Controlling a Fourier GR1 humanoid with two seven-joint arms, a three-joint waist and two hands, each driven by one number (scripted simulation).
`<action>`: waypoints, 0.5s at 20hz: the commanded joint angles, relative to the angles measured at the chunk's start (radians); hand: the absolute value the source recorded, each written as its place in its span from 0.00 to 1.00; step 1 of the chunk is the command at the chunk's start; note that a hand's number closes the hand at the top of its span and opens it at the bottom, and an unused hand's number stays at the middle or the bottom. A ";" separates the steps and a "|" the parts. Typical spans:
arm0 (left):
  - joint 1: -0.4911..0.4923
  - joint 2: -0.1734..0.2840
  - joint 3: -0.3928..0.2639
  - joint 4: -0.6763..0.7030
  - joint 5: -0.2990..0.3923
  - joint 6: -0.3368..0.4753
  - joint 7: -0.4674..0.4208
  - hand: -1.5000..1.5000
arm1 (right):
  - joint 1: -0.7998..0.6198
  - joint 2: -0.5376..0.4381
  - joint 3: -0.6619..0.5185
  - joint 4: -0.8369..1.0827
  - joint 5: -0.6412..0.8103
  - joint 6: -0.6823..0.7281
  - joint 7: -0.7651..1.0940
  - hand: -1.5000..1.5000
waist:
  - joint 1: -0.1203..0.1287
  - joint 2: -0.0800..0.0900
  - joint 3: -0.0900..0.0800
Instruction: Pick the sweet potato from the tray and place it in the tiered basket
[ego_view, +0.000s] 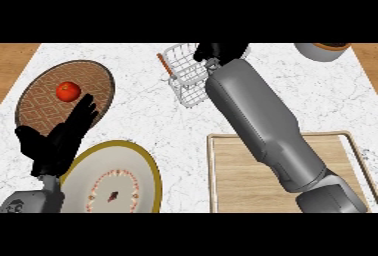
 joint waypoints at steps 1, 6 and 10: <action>0.018 -0.006 -0.005 -0.037 -0.002 0.004 0.008 0.50 | 0.005 0.007 0.002 0.039 0.039 -0.232 0.125 1.00 | 0.013 -0.001 0.000; -0.013 -0.022 -0.024 -0.020 -0.043 0.021 0.001 0.50 | -0.070 0.007 -0.052 0.208 0.011 -0.278 0.055 0.00 | 0.011 0.002 0.000; -0.030 -0.003 0.001 -0.065 0.016 -0.008 0.082 0.50 | -0.129 0.007 -0.101 0.309 0.003 -0.328 0.023 0.00 | 0.024 0.007 0.000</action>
